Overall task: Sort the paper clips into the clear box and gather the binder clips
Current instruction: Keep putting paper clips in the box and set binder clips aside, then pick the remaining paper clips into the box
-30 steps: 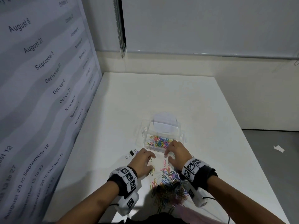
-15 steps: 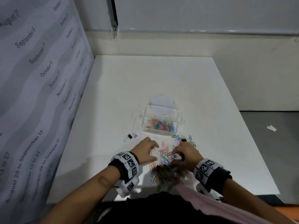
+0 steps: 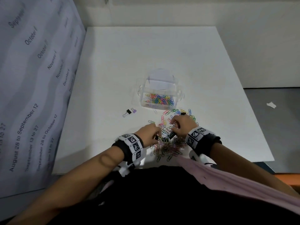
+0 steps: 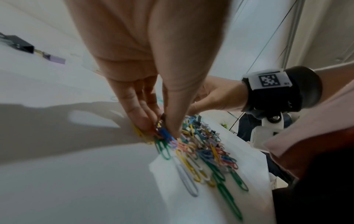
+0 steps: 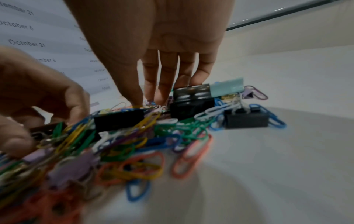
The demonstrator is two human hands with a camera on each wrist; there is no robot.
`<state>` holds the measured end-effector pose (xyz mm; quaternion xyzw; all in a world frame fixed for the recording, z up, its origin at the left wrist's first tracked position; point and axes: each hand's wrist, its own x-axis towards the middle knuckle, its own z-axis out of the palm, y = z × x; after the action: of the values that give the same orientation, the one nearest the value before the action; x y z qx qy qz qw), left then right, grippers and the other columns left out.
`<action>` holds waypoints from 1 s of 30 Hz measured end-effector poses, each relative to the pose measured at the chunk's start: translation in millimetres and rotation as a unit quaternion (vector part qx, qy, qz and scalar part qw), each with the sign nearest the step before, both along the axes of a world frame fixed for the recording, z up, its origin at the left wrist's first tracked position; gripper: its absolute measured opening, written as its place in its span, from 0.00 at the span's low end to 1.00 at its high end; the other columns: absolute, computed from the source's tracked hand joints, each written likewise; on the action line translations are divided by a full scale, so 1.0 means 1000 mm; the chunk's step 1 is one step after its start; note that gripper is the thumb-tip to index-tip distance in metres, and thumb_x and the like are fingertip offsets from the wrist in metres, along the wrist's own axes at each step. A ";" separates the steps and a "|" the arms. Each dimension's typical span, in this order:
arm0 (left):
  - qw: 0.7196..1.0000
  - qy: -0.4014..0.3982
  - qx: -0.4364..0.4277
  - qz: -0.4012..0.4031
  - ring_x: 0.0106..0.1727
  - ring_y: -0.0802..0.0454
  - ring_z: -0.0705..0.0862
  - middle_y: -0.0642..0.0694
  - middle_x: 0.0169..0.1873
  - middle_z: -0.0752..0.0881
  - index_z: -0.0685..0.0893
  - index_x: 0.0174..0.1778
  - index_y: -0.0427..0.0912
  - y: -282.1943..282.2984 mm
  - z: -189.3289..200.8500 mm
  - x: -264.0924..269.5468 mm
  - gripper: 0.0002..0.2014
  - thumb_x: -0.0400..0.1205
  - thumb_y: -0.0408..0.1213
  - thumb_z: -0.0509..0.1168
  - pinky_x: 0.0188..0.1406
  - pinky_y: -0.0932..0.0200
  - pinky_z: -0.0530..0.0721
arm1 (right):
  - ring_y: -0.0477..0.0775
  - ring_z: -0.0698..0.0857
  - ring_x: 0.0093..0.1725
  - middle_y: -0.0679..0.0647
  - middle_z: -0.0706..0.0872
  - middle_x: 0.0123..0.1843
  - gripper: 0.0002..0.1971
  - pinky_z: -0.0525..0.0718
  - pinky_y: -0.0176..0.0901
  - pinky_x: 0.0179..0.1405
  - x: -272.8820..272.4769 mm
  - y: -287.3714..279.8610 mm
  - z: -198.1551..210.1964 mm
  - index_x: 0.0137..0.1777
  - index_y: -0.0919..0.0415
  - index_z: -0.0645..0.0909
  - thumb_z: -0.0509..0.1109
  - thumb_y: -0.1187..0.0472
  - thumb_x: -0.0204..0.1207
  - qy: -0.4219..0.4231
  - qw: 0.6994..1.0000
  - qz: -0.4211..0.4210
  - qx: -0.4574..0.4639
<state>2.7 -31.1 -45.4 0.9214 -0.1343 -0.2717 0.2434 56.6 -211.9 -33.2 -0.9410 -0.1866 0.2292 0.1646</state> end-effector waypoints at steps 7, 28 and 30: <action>0.995 -0.036 -0.034 0.089 0.51 0.42 0.83 0.38 0.52 0.84 0.82 0.55 0.37 0.020 0.005 0.004 0.11 0.83 0.40 0.62 0.50 0.54 0.79 | 0.51 0.76 0.37 0.50 0.78 0.35 0.07 0.74 0.41 0.40 -0.008 -0.004 0.005 0.47 0.61 0.84 0.71 0.61 0.70 -0.013 0.998 -0.028 0.057; 0.996 -0.013 -0.037 0.074 0.40 0.48 0.76 0.52 0.34 0.74 0.78 0.55 0.41 0.020 0.014 0.009 0.15 0.77 0.43 0.70 0.36 0.56 0.71 | 0.51 0.71 0.41 0.47 0.68 0.40 0.13 0.69 0.38 0.40 -0.007 -0.001 0.011 0.45 0.60 0.82 0.77 0.68 0.60 -0.029 0.996 -0.045 0.072; 0.999 0.000 -0.031 0.018 0.44 0.46 0.79 0.48 0.41 0.76 0.79 0.56 0.42 0.006 0.015 0.012 0.16 0.75 0.42 0.71 0.43 0.54 0.75 | 0.51 0.72 0.38 0.43 0.67 0.36 0.13 0.68 0.39 0.34 -0.002 -0.004 0.014 0.38 0.55 0.79 0.79 0.66 0.58 -0.030 0.993 -0.075 0.081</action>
<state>14.2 -25.3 -30.9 0.9157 -0.1257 -0.2633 0.2764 54.7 -215.7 -19.3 -0.9424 -0.1379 0.1719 0.2517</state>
